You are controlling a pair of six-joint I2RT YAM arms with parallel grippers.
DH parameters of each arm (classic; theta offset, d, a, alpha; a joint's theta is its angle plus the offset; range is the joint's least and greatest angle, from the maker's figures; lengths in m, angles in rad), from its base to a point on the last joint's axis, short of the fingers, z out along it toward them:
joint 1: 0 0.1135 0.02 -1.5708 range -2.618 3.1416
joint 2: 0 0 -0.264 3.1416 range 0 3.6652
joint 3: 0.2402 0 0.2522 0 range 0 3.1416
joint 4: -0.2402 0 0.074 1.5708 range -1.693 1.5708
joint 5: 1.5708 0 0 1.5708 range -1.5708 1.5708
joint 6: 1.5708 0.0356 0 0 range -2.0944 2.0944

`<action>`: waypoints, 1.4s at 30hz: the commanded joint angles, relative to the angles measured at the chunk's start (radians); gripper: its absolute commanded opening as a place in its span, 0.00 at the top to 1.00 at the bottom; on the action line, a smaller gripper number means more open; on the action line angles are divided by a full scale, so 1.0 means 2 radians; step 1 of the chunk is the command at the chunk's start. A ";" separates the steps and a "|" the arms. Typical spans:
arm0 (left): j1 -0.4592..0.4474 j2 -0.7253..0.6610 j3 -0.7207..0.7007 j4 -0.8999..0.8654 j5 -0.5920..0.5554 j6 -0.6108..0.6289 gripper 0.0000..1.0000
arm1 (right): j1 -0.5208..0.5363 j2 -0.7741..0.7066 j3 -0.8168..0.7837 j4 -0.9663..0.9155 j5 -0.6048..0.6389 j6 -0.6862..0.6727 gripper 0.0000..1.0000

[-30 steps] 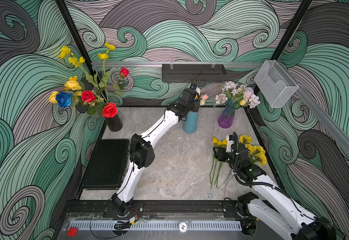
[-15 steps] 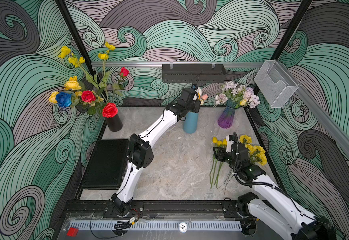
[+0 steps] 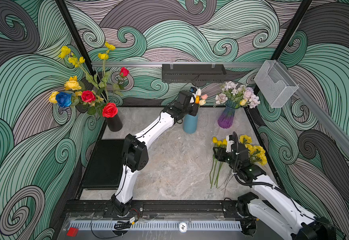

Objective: Pick out yellow flowers from the vase
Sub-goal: Pick up the flower from the vase.

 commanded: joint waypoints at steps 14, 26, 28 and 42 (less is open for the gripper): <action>0.005 -0.047 -0.008 0.027 0.015 0.005 0.89 | -0.003 0.004 0.004 0.013 -0.003 -0.005 0.41; 0.004 -0.084 -0.010 0.016 0.029 0.027 0.90 | -0.004 0.007 0.016 0.015 -0.009 -0.020 0.41; 0.004 -0.090 -0.010 0.017 0.034 0.029 0.91 | -0.003 0.009 0.021 0.016 -0.012 -0.026 0.41; 0.004 -0.145 -0.005 0.019 0.039 0.047 0.95 | -0.003 0.052 0.092 0.052 -0.065 -0.081 0.44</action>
